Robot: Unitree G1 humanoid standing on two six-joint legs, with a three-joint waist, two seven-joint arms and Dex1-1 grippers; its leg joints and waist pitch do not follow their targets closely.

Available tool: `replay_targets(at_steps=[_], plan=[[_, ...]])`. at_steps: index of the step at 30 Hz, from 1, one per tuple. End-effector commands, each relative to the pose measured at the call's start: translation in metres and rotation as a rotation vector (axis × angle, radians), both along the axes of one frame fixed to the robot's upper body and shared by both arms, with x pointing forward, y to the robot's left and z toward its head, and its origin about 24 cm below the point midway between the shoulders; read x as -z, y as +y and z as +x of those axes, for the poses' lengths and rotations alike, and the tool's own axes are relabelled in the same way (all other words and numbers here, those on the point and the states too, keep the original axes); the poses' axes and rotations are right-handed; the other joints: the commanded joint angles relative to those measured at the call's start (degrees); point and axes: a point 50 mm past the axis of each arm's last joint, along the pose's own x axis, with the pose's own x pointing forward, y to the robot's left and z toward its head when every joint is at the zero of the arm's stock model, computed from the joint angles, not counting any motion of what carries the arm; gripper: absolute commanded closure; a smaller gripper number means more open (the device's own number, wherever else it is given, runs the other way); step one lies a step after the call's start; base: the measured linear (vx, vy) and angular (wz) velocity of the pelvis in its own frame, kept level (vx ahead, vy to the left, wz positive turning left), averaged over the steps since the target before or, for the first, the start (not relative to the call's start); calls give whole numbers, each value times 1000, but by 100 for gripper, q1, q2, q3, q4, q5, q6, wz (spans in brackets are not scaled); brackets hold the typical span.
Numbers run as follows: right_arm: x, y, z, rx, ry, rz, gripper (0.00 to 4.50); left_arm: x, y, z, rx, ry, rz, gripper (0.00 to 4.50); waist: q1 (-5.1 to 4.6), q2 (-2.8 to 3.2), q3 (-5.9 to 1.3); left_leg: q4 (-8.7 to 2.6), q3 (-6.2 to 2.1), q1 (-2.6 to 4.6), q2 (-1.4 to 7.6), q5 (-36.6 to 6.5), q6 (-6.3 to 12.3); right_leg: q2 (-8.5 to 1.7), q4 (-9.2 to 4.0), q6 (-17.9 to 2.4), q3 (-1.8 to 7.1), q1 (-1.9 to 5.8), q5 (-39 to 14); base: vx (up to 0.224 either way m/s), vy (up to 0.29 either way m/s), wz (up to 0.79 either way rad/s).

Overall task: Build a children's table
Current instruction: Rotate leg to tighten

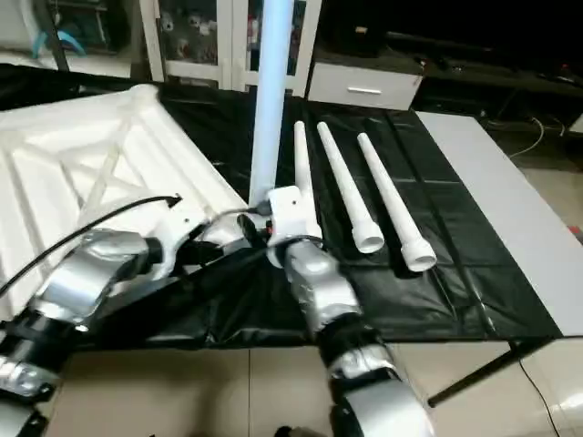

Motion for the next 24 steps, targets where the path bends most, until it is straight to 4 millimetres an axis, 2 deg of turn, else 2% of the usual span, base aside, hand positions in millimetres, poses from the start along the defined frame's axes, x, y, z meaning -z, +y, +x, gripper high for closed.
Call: replay_targets(at_steps=[1, 2, 3, 4, 5, 6, 7, 9, 10, 11, 14, 16, 17, 18, 19, 20, 21, 22, 23, 24], plan=[[21, 22, -14, -22, 107, -47, 180, 13, -9, 0, -27, 16, 36, 450, -51, 144, -184, -420, 1, 148, 42, -3249, -7, -346, -649, -158, 73, 44, -3851, 0, 0, 0], [19, 22, -13, -14, 97, -45, 180, 12, -9, 1, -27, 17, 33, 450, -61, 150, -173, -421, 2, 167, 46, -3307, 11, -345, -676, -150, 36, 36, -3869, -52, 34, 9], [17, 23, -11, -17, 93, -18, 180, 11, -10, 1, -24, 15, 36, 450, -80, 163, -173, -505, -44, 63, 104, -3448, 44, -343, -613, -97, -36, 184, -3669, 0, 0, 0], [15, 24, -9, -20, 89, 3, 180, 11, -9, 1, -22, 14, 39, 450, -93, 169, -160, -543, -54, 32, 128, -3527, 42, -347, -614, -96, -61, 214, -3595, 0, 0, 0], [12, 25, -7, -33, 75, 18, 180, 11, -9, 0, -24, 16, 41, 450, -103, 195, -153, -589, -76, 30, 172, -3762, 11, -363, -561, -128, -64, 236, -3460, 0, 0, 0], [11, 26, -7, -43, 68, 21, 180, 12, -9, 0, -24, 17, 43, 450, -108, 193, -149, -600, -70, 43, 178, -3850, 10, -365, -553, -160, -55, 226, -3421, 0, 0, 0], [8, 27, -6, -74, 39, 14, 180, 12, -8, -1, -22, 22, 45, 450, -120, 176, -140, -573, -61, 66, 146, -3824, 7, -404, -584, -206, -40, 183, -3510, 0, 0, 0], [6, 26, -5, -101, 19, 29, 180, 13, -7, -2, -18, 24, 48, 450, -119, 179, -132, -530, -60, 36, 96, -3573, -5, -469, -670, -128, -65, 180, -3927, 0, 0, 0], [5, 27, -5, -108, 15, 45, 180, 13, -6, -2, -17, 23, 51, 450, -118, 189, -134, -525, -59, 36, 94, -3548, -6, -474, -682, -110, -70, 177, -3969, 0, 0, 0], [3, 25, -4, -113, 6, 56, 125, 14, -6, -2, -18, 24, 52, 450, -122, 186, -136, -522, -59, 31, 91, -3516, -3, -475, -688, -103, -72, 178, -3976, 0, 0, 0], [-1, 19, -2, -139, -31, 80, 105, 15, -2, -1, -23, 22, 57, 450, -119, 203, -122, -515, -59, 33, 94, -3469, 22, -483, -706, -114, -111, 164, -3949, 0, 0, 0], [-4, 14, -2, -160, -56, 91, 67, 14, -1, 0, -26, 19, 60, 450, -114, 204, -108, -531, -73, 10, 108, -3488, 11, -486, -704, -105, -127, 184, -3925, 0, 0, 0], [-5, 11, -2, -163, -71, 82, 67, 14, 0, 0, -27, 17, 61, 450, -110, 202, -105, -514, -61, 53, 98, -3476, 24, -489, -728, -118, -128, 137, -3973, 0, 0, 0], [-7, 6, -2, -169, -106, 66, 67, 13, 0, 0, -28, 16, 61, 450, -110, 194, -98, -510, -58, 50, 85, -3418, 35, -484, -745, -102, -139, 145, -3990, 0, 0, 0], [-9, 1, -4, -174, -129, 66, 67, 12, 0, 1, -28, 13, 61, 450, -80, 203, -94, -511, -51, 19, 76, -3265, 51, -497, -750, -86, -117, 159, -4010, 0, 0, 0], [-11, -3, -5, -174, -142, 76, 67, 12, 0, 1, -29, 10, 60, 450, -69, 193, -118, -501, -43, 27, 82, -3189, 57, -516, -739, -109, -94, 148, -4004, 0, 0, 0], [-12, -7, -7, -175, -150, 95, 67, 11, 0, 1, -25, 9, 60, 450, -63, 177, -123, -512, -42, -19, 87, -3014, 69, -524, -704, -155, -60, 160, -3910, 0, 0, 0], [-15, -15, -12, -180, -169, 106, 67, 11, -1, 2, -13, -1, 59, 450, -52, 187, -111, -536, -47, -64, 90, -2919, 68, -507, -684, -170, -48, 181, -3836, 0, 0, 0], [-16, -17, -14, -181, -175, 107, 67, 10, -2, 3, -11, -6, 58, 450, -22, 198, -101, -538, -32, -61, 82, -2866, 72, -485, -703, -132, -31, 166, -3791, 0, 0, 0], [-17, -21, -17, -184, -185, 106, 67, 9, -3, 4, -8, -14, 56, 450, -24, 178, -110, -538, -31, -55, 81, -2850, 75, -487, -688, -141, -22, 150, -3789, 0, 0, 0]])
